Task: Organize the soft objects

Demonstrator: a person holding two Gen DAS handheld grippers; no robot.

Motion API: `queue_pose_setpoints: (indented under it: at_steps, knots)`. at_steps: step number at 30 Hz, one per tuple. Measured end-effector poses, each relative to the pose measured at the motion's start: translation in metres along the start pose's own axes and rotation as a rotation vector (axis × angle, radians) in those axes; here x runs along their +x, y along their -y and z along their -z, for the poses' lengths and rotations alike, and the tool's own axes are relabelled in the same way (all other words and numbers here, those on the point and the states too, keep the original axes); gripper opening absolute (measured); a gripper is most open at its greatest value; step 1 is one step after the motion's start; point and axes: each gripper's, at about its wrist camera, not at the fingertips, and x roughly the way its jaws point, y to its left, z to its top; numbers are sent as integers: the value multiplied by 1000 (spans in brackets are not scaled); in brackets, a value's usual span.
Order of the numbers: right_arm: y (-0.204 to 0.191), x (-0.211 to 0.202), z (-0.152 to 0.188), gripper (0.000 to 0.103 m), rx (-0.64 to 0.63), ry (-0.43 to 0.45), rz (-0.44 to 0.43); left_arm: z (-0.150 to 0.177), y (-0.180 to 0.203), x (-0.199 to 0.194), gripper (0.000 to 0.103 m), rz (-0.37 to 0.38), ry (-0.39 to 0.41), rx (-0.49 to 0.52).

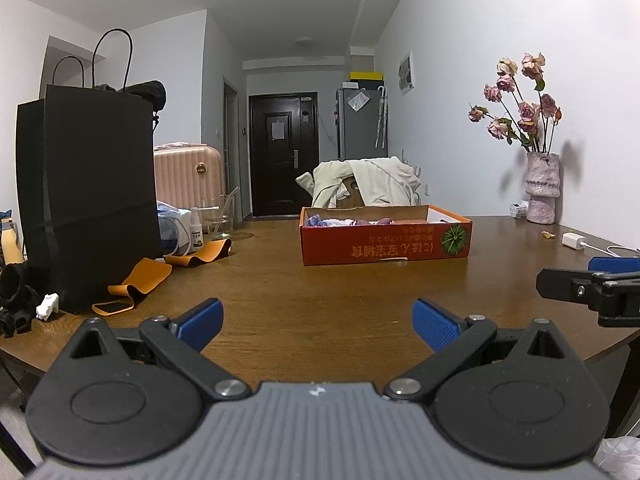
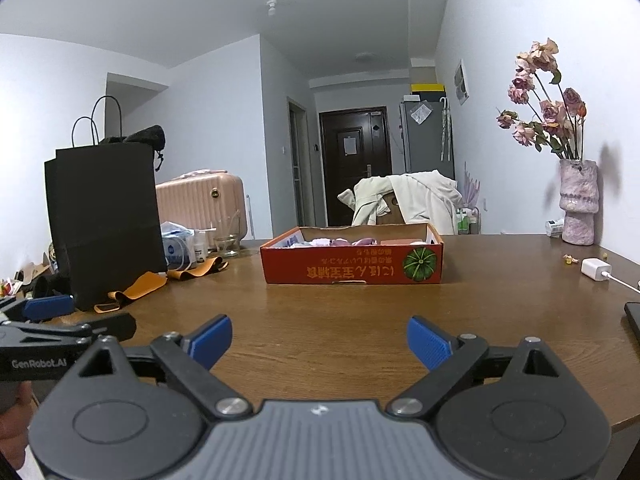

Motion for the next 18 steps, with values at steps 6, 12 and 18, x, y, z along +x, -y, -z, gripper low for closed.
queue_pose_setpoints:
  at_steps: [6,12,18]
  knots:
    - [0,0,2,95,3,-6,4,0,0,0,103,1,1,-1]
    - [0,-1,3,95,4,-6,6,0,0,-1,103,1,-1,0]
    - [1,-2,3,95,12,-5,5,1,0,-2,103,4,4,5]
